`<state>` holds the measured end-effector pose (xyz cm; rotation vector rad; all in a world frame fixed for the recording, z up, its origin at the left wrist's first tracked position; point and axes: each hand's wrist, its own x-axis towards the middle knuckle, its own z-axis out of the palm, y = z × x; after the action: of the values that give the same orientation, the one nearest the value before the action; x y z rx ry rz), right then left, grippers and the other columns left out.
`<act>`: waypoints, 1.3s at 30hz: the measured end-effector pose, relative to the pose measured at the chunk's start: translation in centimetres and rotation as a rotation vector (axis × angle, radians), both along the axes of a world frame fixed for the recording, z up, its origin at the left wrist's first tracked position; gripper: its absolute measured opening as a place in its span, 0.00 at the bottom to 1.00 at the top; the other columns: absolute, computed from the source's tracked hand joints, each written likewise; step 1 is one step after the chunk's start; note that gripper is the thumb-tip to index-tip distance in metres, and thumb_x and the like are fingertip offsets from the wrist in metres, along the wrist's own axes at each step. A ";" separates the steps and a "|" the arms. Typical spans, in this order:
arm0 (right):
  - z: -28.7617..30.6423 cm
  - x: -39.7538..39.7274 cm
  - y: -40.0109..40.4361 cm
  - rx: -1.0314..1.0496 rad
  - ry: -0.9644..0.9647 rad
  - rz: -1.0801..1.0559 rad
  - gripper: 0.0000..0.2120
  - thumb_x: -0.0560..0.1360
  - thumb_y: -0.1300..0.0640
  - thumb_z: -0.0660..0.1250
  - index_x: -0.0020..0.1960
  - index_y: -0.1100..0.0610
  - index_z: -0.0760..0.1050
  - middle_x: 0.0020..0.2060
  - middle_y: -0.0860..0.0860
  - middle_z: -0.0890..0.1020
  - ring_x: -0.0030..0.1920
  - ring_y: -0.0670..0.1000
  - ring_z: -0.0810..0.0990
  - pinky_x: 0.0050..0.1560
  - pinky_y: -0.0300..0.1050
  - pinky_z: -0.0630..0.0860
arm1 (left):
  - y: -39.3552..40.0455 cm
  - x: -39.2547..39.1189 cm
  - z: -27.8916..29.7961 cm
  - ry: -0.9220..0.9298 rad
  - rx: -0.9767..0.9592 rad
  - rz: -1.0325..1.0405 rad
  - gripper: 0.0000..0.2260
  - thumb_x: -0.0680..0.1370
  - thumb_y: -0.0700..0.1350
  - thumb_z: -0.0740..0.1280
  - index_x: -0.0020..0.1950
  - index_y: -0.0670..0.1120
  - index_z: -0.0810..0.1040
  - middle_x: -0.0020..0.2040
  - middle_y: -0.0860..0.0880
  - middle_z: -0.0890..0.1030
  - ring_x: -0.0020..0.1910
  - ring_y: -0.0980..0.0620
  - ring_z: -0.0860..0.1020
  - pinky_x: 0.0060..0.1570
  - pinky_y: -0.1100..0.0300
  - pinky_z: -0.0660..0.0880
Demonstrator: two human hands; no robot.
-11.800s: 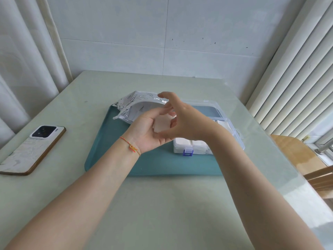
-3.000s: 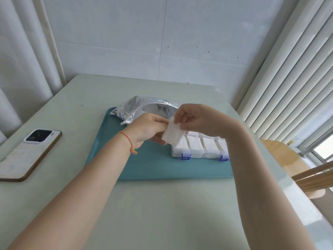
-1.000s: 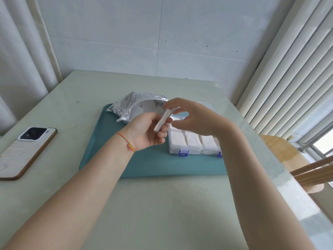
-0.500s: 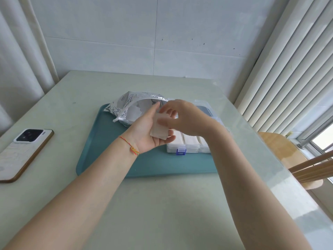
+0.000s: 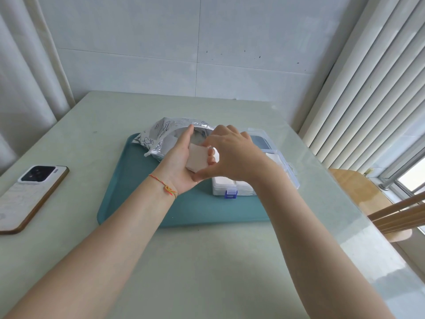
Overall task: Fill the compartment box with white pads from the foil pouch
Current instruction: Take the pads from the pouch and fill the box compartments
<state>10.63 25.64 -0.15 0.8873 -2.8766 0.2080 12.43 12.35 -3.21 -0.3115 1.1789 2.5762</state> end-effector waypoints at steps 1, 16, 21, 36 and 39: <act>0.1 0.0 0.2 -0.033 -0.046 0.004 0.32 0.64 0.31 0.72 0.61 0.49 0.76 0.56 0.47 0.71 0.60 0.49 0.67 0.61 0.48 0.64 | -0.1 0.0 0.0 0.017 -0.041 -0.009 0.22 0.78 0.64 0.61 0.46 0.46 0.79 0.35 0.49 0.76 0.30 0.54 0.74 0.32 0.63 0.73; 2.0 -1.1 7.0 -0.789 -0.387 -0.153 0.04 0.74 0.65 0.65 0.44 0.57 0.75 0.37 0.53 0.84 0.35 0.49 0.82 0.46 0.50 0.80 | 3.6 -1.0 0.6 0.247 -0.650 0.001 0.27 0.82 0.63 0.53 0.61 0.42 0.77 0.51 0.37 0.82 0.42 0.45 0.82 0.38 0.56 0.80; 1.4 -1.8 10.9 -0.794 -0.441 -0.224 0.07 0.75 0.68 0.64 0.53 0.63 0.76 0.42 0.59 0.85 0.35 0.53 0.82 0.46 0.53 0.81 | 5.8 -1.4 1.2 0.312 -0.914 0.013 0.09 0.80 0.45 0.61 0.48 0.43 0.78 0.41 0.43 0.80 0.36 0.48 0.78 0.39 0.56 0.76; -1.1 -3.9 16.0 -0.153 -0.358 -0.272 0.12 0.78 0.59 0.61 0.57 0.57 0.79 0.48 0.50 0.77 0.48 0.51 0.75 0.48 0.42 0.70 | 12.7 -2.5 0.2 0.583 -1.509 -0.301 0.09 0.77 0.41 0.62 0.48 0.47 0.82 0.45 0.52 0.83 0.49 0.48 0.80 0.51 0.57 0.76; -1.2 -3.7 15.7 -0.071 -0.358 -0.238 0.13 0.79 0.58 0.60 0.59 0.56 0.79 0.54 0.51 0.79 0.52 0.52 0.75 0.53 0.43 0.71 | 12.7 -2.1 -0.2 0.608 -1.593 -0.315 0.10 0.77 0.42 0.61 0.52 0.48 0.81 0.46 0.52 0.80 0.48 0.50 0.77 0.46 0.60 0.70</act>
<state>6.95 41.34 -1.37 0.5323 -3.2427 0.4850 10.30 25.08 -3.41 0.3821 2.9089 0.9261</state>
